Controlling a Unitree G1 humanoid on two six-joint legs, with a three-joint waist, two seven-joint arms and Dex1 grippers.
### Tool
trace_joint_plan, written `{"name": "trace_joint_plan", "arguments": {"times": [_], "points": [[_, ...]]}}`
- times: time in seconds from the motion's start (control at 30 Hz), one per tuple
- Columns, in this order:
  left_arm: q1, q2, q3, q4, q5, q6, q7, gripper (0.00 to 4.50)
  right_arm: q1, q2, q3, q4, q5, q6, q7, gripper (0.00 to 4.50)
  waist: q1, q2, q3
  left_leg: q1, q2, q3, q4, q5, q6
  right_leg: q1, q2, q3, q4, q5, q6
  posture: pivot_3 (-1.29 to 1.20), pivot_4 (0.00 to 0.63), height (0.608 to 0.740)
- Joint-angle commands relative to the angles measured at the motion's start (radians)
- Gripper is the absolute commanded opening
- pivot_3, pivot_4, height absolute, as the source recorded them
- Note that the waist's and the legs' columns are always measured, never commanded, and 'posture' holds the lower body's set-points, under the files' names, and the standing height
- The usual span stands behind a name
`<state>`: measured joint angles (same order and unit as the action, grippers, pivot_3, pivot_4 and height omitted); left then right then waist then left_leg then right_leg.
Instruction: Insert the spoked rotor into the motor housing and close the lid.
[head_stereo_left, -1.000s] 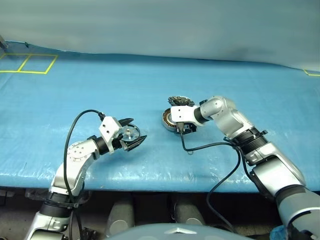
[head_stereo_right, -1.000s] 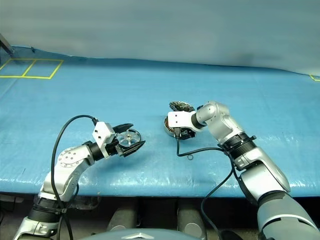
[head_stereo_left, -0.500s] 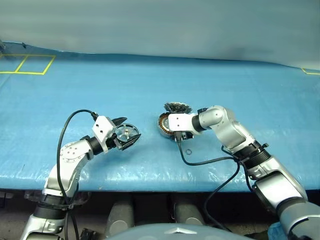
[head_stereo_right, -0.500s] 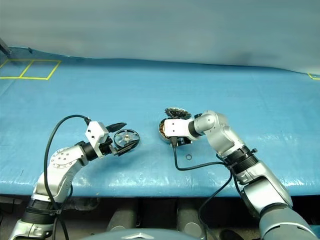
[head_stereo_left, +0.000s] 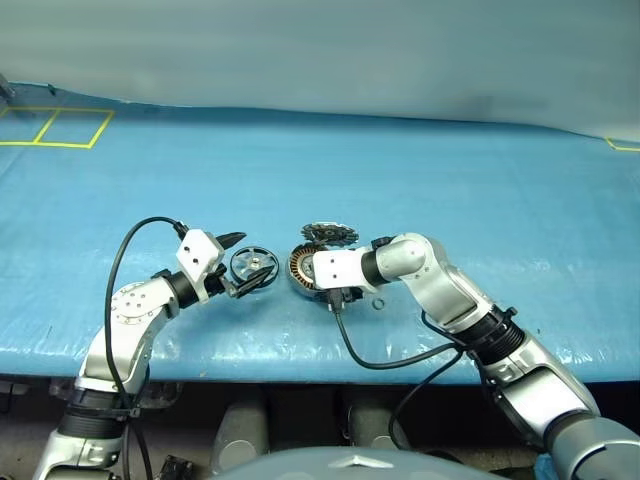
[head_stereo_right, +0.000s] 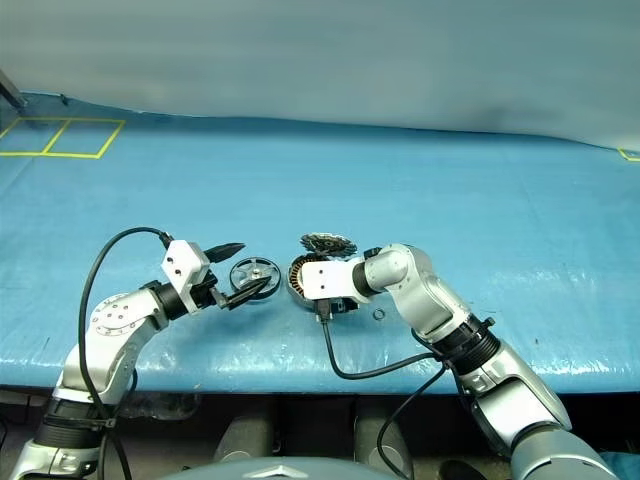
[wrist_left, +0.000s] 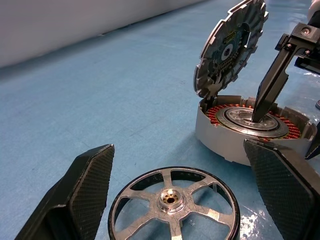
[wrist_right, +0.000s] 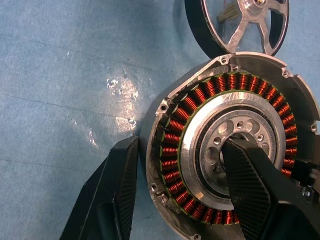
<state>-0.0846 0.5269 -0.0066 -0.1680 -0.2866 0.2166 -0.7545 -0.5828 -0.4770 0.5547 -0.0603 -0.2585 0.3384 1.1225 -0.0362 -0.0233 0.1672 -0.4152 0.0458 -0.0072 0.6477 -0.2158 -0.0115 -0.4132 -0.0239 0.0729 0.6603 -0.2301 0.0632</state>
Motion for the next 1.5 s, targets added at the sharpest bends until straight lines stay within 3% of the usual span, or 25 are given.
{"name": "trace_joint_plan", "arguments": {"times": [0.03,0.4,0.63,1.0,1.23,1.5], "points": [[0.002,0.010,0.024,-0.052,-0.010,0.001,0.005,4.50,0.003,-0.012,0.008,-0.002,-0.025,0.001,-0.019,2.35,0.000,0.000,0.000,0.000,0.000,0.000,0.000,0.000,0.000,0.000,0.000,0.000,0.000,0.000,0.000,0.00,0.150,0.740],[0.000,0.008,0.021,-0.057,-0.011,0.003,0.010,4.50,0.022,-0.037,0.026,-0.033,-0.023,0.018,0.002,2.35,0.003,0.000,0.000,0.000,0.000,0.000,0.001,0.000,0.000,0.001,0.000,0.000,0.000,-0.002,0.003,0.00,0.150,0.740],[-0.002,0.007,0.018,-0.057,-0.013,0.004,0.012,4.50,0.028,-0.025,-0.009,-0.069,0.000,0.027,-0.037,4.48,0.008,0.000,0.000,0.000,0.000,0.000,0.001,0.000,0.000,0.001,0.000,0.000,0.000,-0.002,0.002,0.00,0.150,0.740],[-0.012,-0.002,0.002,-0.046,-0.016,0.006,-0.005,4.50,0.098,-0.033,-0.120,-0.258,0.119,0.121,-0.066,4.48,0.006,0.000,0.000,0.000,0.000,0.000,0.001,0.000,0.000,0.001,0.000,0.000,0.000,-0.002,0.003,0.00,0.150,0.740],[-0.017,-0.002,-0.010,-0.032,-0.034,0.019,-0.052,4.50,0.287,-0.081,-0.297,-0.397,0.231,0.200,-0.142,4.48,0.014,-0.001,0.000,0.000,0.000,0.000,0.001,0.000,0.000,0.001,-0.001,0.000,-0.001,-0.002,0.003,0.00,0.150,0.740],[-0.012,-0.003,-0.050,-0.030,-0.046,0.030,-0.110,4.50,0.467,-0.050,-0.467,-0.462,0.329,0.194,-0.286,4.48,0.007,-0.001,0.000,0.000,0.000,0.000,0.001,0.000,0.000,0.001,0.000,0.000,0.000,-0.003,0.003,0.00,0.150,0.740]]}}
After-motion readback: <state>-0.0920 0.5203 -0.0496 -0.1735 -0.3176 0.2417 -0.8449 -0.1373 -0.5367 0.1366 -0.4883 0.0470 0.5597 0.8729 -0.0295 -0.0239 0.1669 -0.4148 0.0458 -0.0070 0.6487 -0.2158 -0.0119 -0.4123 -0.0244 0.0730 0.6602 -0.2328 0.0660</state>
